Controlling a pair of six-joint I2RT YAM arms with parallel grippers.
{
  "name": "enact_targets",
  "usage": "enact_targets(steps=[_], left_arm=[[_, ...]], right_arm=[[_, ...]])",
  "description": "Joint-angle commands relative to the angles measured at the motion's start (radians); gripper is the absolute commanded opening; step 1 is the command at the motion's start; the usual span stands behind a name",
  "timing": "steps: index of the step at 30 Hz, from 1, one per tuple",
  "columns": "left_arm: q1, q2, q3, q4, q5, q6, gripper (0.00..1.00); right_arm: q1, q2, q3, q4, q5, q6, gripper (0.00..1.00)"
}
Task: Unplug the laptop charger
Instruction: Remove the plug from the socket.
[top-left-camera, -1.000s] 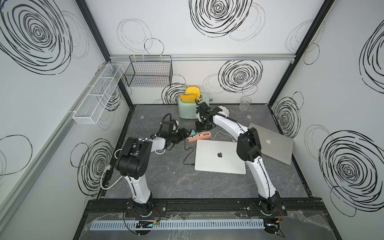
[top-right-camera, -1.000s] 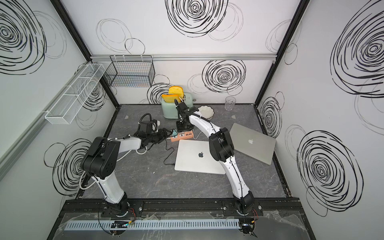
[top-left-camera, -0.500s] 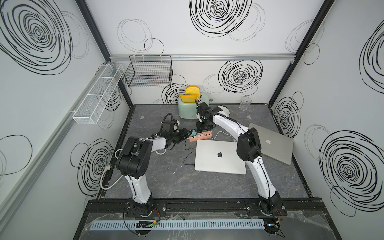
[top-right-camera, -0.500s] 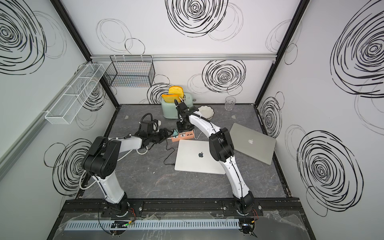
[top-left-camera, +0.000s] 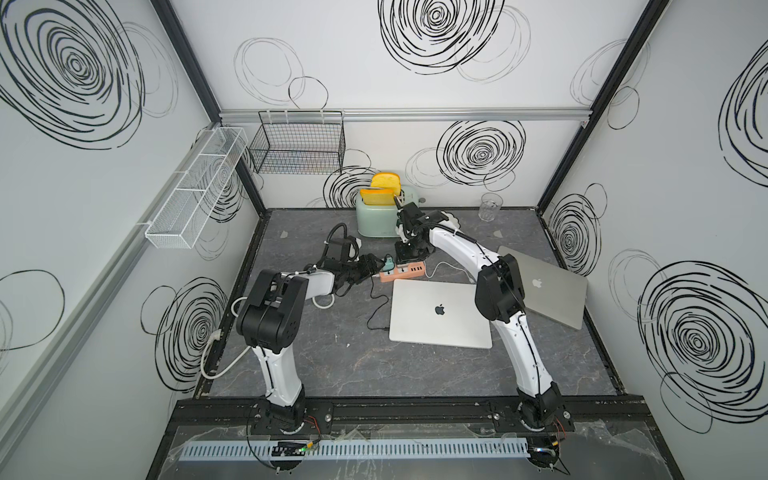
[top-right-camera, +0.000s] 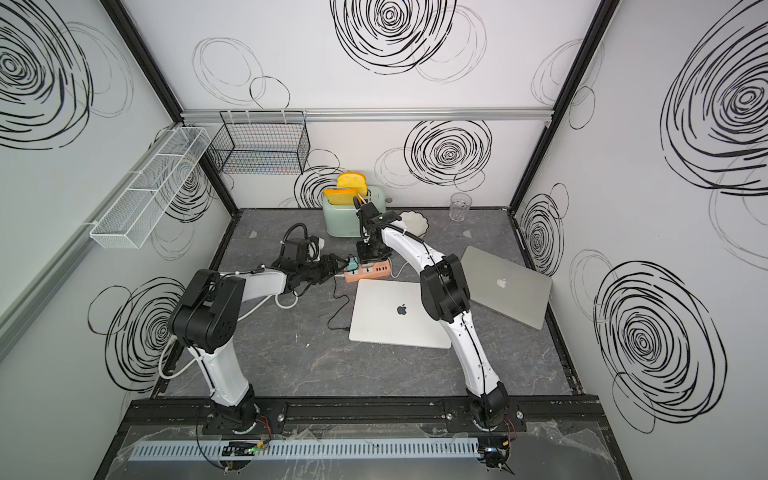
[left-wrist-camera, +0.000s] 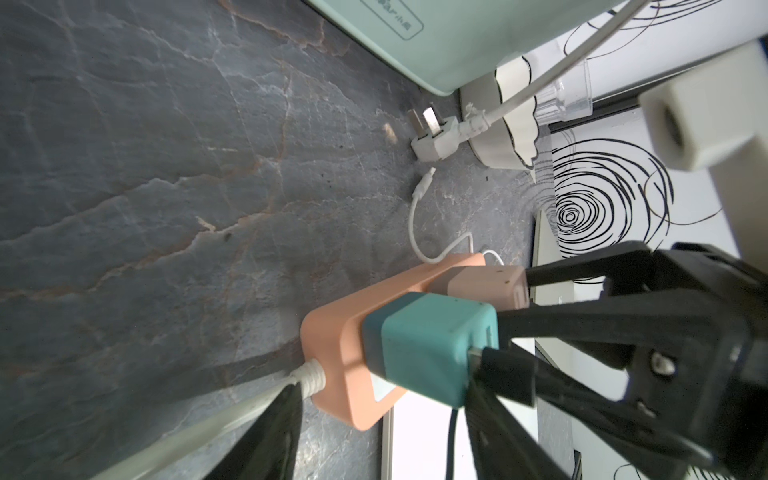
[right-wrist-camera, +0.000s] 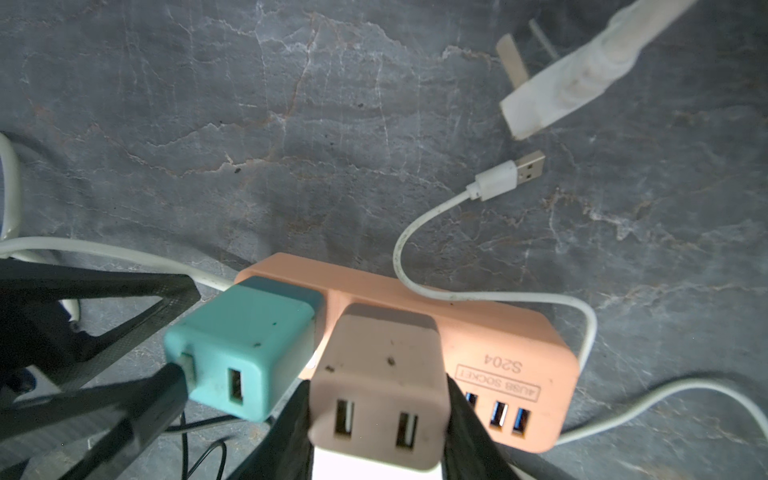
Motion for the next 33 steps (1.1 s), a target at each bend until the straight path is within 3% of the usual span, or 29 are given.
enact_targets(steps=[1, 7, 11, 20, 24, 33], left_arm=[[-0.008, 0.088, -0.043, -0.215, -0.089, 0.054, 0.66], [-0.007, 0.09, -0.05, -0.214, -0.088, 0.054, 0.66], [-0.008, 0.091, -0.049, -0.208, -0.085, 0.049, 0.66], [-0.022, 0.103, -0.043, -0.215, -0.094, 0.053, 0.66], [-0.026, 0.108, -0.051, -0.213, -0.099, 0.054, 0.66], [-0.03, 0.108, -0.056, -0.202, -0.099, 0.052, 0.66]], right_arm=[[0.005, -0.081, 0.067, -0.047, -0.028, -0.013, 0.12], [0.044, -0.017, 0.172, -0.159, 0.137, -0.103, 0.12], [0.043, -0.009, 0.173, -0.182, 0.169, -0.12, 0.12], [-0.009, -0.045, 0.065, -0.093, -0.094, -0.01, 0.12], [-0.014, -0.051, 0.057, -0.075, -0.134, 0.003, 0.12], [0.017, -0.038, 0.062, -0.137, 0.018, -0.072, 0.12]])
